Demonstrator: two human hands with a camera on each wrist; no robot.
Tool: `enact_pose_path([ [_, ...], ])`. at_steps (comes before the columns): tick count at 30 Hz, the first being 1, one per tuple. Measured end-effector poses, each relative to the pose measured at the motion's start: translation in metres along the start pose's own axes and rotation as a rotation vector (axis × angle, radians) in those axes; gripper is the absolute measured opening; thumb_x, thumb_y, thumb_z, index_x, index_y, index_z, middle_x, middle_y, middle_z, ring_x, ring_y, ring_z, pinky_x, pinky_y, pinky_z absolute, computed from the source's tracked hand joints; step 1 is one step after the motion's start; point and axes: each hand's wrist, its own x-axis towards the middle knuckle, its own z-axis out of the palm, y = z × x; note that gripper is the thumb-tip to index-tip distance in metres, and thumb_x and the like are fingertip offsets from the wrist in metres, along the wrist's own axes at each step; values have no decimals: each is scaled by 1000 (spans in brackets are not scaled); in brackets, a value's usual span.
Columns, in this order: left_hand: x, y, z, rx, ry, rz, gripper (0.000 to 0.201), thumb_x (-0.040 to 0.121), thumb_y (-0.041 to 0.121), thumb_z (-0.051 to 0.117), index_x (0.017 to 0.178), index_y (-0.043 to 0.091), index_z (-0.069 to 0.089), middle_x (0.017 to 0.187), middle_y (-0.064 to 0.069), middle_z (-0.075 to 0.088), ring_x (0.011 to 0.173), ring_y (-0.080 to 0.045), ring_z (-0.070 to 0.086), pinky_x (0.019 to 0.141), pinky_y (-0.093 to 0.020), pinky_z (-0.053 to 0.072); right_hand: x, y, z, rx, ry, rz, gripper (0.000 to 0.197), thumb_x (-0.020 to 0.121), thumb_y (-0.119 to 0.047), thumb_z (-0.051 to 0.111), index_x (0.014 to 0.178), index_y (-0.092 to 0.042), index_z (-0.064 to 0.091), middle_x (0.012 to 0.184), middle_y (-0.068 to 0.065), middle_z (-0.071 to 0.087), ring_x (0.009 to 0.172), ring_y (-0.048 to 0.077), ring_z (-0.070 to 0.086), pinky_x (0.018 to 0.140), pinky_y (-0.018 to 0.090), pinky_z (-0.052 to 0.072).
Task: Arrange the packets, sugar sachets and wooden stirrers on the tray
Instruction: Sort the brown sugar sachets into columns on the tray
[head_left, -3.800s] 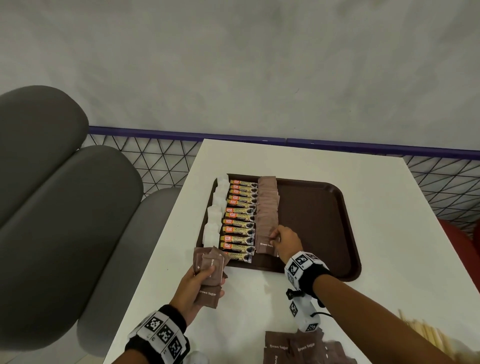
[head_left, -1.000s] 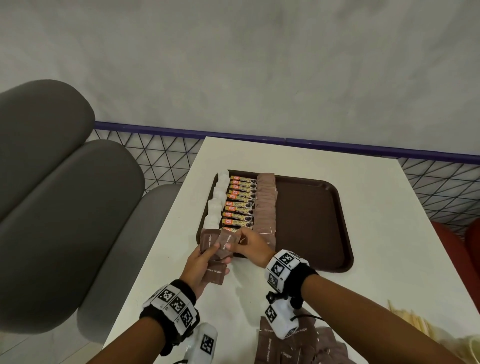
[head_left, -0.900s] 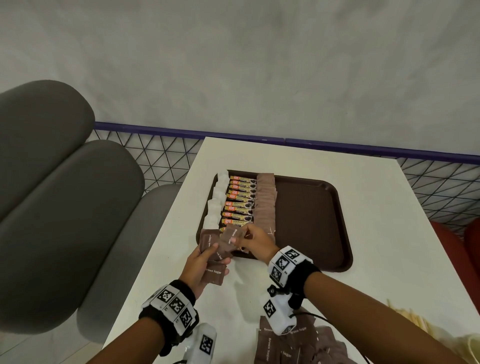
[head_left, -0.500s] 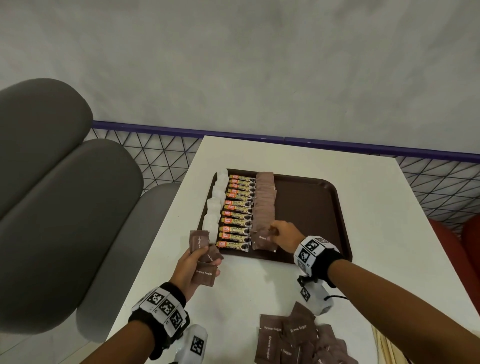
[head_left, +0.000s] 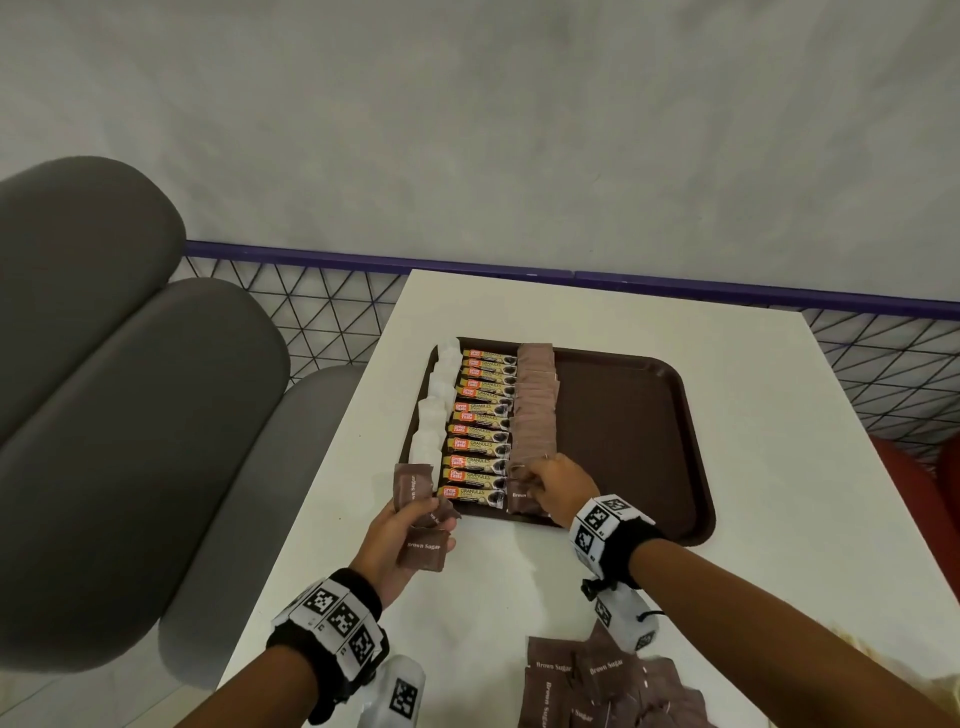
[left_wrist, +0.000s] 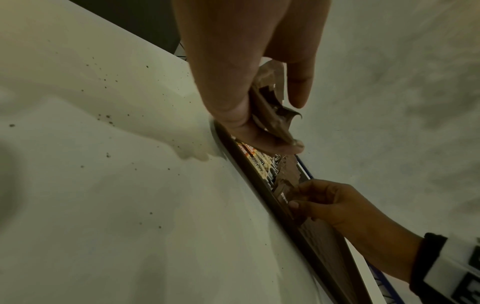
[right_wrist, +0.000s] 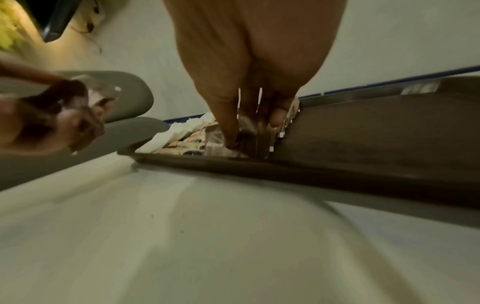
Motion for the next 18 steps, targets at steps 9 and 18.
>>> enact_pose_path([
  [9, 0, -2, 2, 17, -36, 30, 17, 87, -7, 53, 95, 5, 61, 89, -17, 64, 81, -27, 60, 60, -31, 56, -8, -3, 6, -105, 99, -66, 36, 85, -8, 55, 120, -14, 48, 125, 5, 51, 113, 22, 48, 92, 30, 40],
  [18, -3, -1, 7, 68, -2, 67, 18, 90, 4, 55, 107, 9, 58, 98, -17, 67, 71, -20, 71, 54, -30, 57, -16, -7, 1, -221, 198, -76, 42, 90, -36, 51, 127, -17, 44, 129, 3, 44, 117, 21, 39, 95, 30, 35],
])
